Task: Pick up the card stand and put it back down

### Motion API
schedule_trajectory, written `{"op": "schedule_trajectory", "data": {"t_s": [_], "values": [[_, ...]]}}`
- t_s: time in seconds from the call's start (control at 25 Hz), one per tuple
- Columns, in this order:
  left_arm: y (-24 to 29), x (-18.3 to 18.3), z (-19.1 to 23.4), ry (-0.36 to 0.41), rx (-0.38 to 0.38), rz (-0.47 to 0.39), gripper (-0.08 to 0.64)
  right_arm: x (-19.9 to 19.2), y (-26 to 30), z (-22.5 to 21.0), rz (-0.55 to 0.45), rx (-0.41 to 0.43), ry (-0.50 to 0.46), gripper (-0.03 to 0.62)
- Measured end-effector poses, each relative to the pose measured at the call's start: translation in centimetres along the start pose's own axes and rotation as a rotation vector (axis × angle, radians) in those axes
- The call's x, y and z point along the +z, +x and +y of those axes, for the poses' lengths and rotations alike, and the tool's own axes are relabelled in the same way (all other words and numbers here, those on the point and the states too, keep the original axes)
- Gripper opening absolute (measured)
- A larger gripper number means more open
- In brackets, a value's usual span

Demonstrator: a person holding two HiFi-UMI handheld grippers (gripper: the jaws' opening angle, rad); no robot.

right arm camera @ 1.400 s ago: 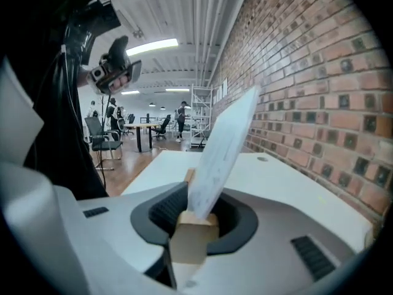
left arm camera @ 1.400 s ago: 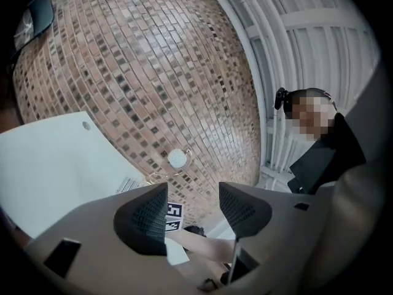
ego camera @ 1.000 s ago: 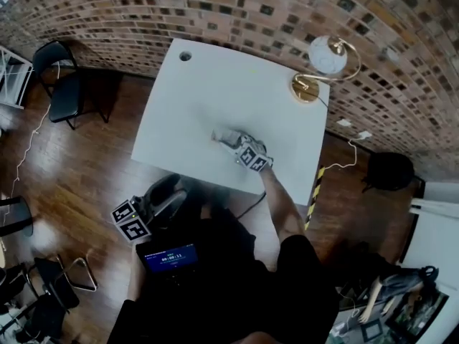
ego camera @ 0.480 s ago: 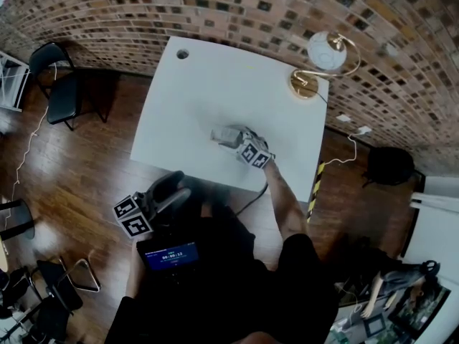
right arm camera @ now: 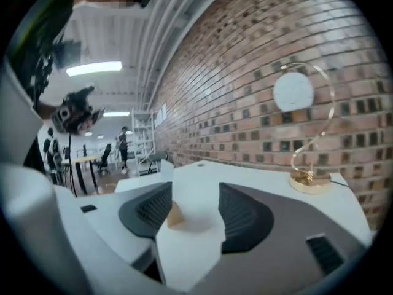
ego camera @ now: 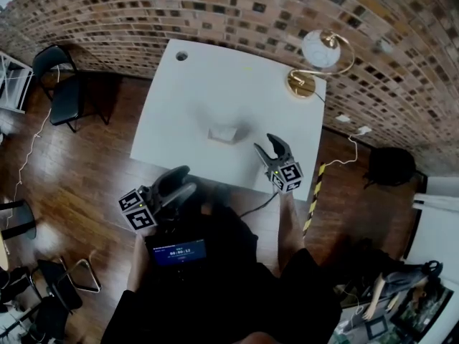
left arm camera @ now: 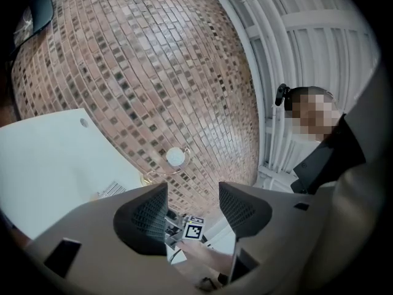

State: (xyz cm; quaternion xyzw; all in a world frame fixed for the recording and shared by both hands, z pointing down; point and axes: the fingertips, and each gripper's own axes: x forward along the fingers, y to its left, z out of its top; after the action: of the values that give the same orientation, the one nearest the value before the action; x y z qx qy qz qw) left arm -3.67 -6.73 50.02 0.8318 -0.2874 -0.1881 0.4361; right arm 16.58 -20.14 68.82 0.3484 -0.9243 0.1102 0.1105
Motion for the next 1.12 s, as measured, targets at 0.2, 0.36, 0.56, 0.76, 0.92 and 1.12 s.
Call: {"op": "schedule_trajectory", "data": {"t_s": [0.2, 0.36, 0.56, 0.76, 0.92, 1.12], "values": [[0.4, -1.3, -0.8, 0.008, 0.021, 0.002, 0.255, 4.0, -5.8, 2.2, -0.179, 0.061, 0.202, 0.136], [0.1, -2.5, -2.5, 0.031, 0.021, 0.027, 0.255, 5.9, -7.2, 6.7, -0.280, 0.178, 0.294, 0.040], [-1.5, -2.2, -4.1, 0.065, 0.006, 0.032, 0.255, 9.7, -8.1, 13.6, -0.347, 0.279, 0.286, 0.037], [-4.4, -1.3, -6.1, 0.094, -0.085, 0.041, 0.255, 13.6, -10.4, 19.4, -0.421, 0.276, 0.220, 0.021], [-9.4, -1.4, -7.4, 0.089, -0.180, 0.044, 0.254, 15.5, -11.9, 25.4, -0.410, 0.213, 0.169, 0.020], [-16.8, -2.6, -8.4, 0.043, -0.280, 0.042, 0.254, 16.0, -15.3, 36.7, -0.423, 0.133, 0.234, 0.020]]}}
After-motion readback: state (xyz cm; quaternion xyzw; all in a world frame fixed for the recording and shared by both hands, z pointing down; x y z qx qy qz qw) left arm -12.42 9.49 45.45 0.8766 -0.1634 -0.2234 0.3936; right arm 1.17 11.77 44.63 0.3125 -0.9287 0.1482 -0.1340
